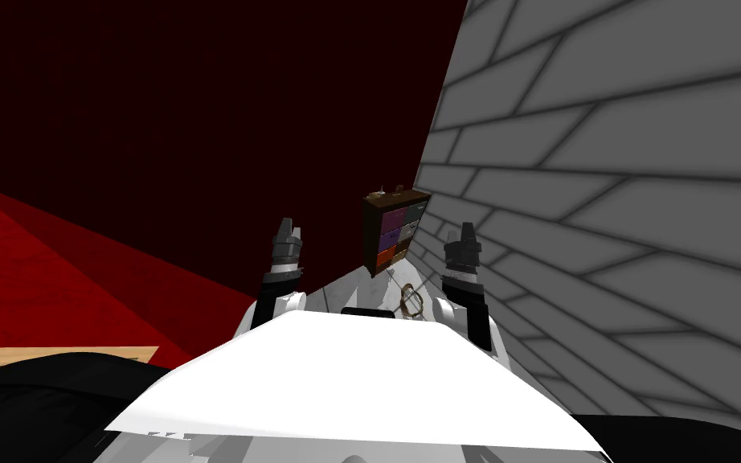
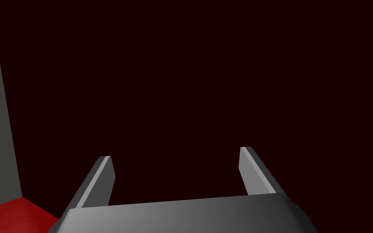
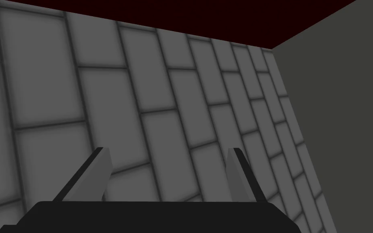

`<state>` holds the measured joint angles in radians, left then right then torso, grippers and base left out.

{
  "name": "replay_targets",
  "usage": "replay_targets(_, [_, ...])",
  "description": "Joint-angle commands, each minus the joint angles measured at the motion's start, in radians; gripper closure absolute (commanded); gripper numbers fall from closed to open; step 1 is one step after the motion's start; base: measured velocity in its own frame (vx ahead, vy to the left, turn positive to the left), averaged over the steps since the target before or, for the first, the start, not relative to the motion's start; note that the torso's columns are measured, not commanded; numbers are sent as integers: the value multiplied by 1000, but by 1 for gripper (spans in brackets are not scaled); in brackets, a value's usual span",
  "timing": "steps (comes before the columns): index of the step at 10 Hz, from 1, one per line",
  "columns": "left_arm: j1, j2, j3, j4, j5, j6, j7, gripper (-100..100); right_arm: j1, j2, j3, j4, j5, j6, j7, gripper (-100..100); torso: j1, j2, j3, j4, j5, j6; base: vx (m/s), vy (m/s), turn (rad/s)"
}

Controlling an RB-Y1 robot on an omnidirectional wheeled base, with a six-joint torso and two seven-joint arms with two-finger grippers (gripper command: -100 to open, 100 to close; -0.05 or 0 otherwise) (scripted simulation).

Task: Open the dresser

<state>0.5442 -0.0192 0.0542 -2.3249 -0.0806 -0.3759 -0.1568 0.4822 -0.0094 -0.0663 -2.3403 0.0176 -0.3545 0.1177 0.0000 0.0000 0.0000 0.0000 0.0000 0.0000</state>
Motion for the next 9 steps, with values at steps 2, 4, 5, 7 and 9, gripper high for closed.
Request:
replay_targets(2, [0,0,0,0,0,0,0,0,0,0,0,0,0,0,0,0,0,104,-209,105,0,0,0,0,0])
replay_targets(4, [0,0,0,0,0,0,0,0,0,0,0,0,0,0,0,0,0,248,-497,248,0,0,0,0,0])
replay_targets(5, [0,0,0,0,0,0,0,0,0,0,0,0,0,0,0,0,0,322,-644,322,0,0,0,0,0])
replay_targets(7, [0,0,0,0,0,0,0,0,0,0,0,0,0,0,0,0,0,470,-939,470,0,0,0,0,0])
replay_targets(9, [0,0,0,0,0,0,0,0,0,0,0,0,0,0,0,0,0,618,-1234,617,0,0,0,0,0])
